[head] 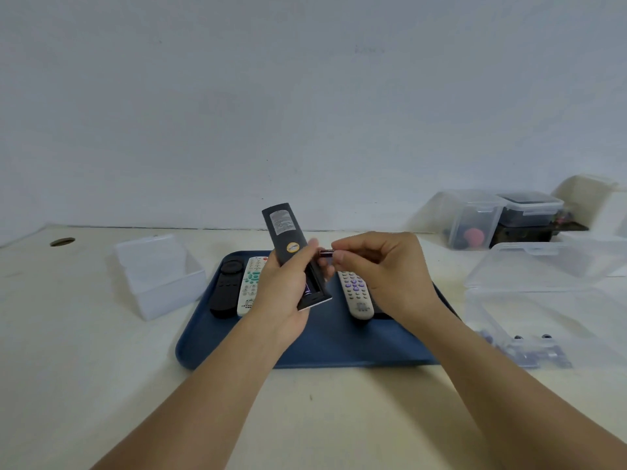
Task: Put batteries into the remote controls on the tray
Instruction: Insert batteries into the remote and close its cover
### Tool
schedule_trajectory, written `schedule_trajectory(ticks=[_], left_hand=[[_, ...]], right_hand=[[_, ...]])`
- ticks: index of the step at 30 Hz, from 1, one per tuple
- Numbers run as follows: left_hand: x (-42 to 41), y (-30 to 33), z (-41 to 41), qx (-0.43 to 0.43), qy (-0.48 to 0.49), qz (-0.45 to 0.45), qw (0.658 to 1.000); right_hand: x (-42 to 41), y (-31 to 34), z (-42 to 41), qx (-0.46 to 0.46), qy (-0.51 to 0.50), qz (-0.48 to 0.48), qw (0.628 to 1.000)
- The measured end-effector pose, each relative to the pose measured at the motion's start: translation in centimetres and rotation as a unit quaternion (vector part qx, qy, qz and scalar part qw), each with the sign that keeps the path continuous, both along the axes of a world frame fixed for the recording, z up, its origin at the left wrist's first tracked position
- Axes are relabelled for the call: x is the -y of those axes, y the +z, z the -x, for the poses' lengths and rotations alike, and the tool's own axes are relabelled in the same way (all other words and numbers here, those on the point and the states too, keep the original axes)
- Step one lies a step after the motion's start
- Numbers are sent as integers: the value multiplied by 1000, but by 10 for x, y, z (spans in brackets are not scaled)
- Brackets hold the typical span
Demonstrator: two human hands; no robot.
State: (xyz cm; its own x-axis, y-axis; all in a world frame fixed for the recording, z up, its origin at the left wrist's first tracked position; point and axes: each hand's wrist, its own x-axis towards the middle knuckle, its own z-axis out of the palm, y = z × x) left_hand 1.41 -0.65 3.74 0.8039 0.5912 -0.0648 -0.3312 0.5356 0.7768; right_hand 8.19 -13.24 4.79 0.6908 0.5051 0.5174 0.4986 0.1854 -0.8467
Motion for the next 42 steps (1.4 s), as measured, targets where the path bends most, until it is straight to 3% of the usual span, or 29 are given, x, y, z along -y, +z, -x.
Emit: schedule_trajectory(ticks=[2, 4, 7, 10, 19, 22, 25, 31, 35, 38, 42], left_hand=[[2, 2, 2, 3, -13, 20, 1000], [1, 3, 2, -4, -10, 41, 999], [1, 3, 4, -19, 6, 54, 998], [2, 4, 5, -27, 4, 59, 998], [4, 1, 4, -47, 35, -50, 997], [7, 0, 7, -46, 25, -77, 996], [11, 2, 10, -39, -1, -85, 996], [10, 5, 11, -4, -68, -21, 997], [15, 1, 11, 0, -103, 25, 994], [16, 1, 10, 10, -118, 50, 992], [22, 5, 4, 27, -136, 62, 988]], right_hand=[[1, 2, 5, 45, -8, -8, 999], [0, -1, 11, 161, -30, 22, 986], [-3, -9, 10, 345, -75, 77, 932], [-3, -13, 6, 392, -73, 122, 909], [-5, -17, 2, 389, -41, 178, 903], [-5, -19, 1, 334, -19, 173, 926], [0, -16, 2, 214, 16, 134, 967], [-1, -14, -2, 104, 45, 49, 992], [-1, -13, -6, 153, -8, 71, 986], [5, -8, -7, 168, 17, 102, 980], [18, 8, -17, 74, 10, 86, 994]])
